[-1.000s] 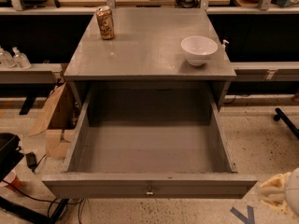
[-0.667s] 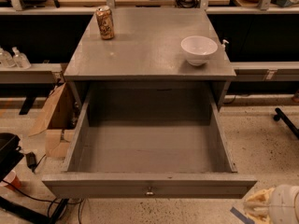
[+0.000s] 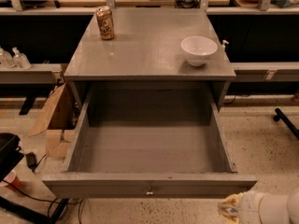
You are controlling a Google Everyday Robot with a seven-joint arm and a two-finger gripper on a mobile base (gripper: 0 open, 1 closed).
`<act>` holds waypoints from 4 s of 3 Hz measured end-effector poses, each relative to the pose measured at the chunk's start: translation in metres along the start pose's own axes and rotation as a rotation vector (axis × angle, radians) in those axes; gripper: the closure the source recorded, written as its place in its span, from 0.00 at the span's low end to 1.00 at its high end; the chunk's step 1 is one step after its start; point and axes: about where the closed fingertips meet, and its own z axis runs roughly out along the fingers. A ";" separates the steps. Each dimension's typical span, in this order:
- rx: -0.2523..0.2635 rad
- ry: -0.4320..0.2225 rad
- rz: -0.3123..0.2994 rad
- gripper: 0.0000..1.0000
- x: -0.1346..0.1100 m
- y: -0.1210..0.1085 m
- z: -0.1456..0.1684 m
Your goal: Close top drawer
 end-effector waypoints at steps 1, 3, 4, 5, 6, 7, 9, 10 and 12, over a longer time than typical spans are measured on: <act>-0.012 -0.035 -0.035 1.00 -0.005 -0.015 0.037; -0.015 -0.061 -0.046 1.00 -0.009 -0.034 0.060; 0.005 -0.093 -0.070 1.00 -0.027 -0.069 0.075; 0.005 -0.093 -0.070 1.00 -0.027 -0.069 0.075; 0.012 -0.132 -0.083 1.00 -0.024 -0.096 0.086; 0.023 -0.160 -0.081 1.00 -0.020 -0.112 0.093; 0.044 -0.197 -0.081 1.00 -0.015 -0.144 0.103; 0.059 -0.228 -0.077 1.00 -0.008 -0.186 0.112; 0.069 -0.261 -0.076 1.00 -0.008 -0.232 0.119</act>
Offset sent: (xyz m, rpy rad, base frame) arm 0.1226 0.0439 -0.0650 0.0931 -0.0239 0.1087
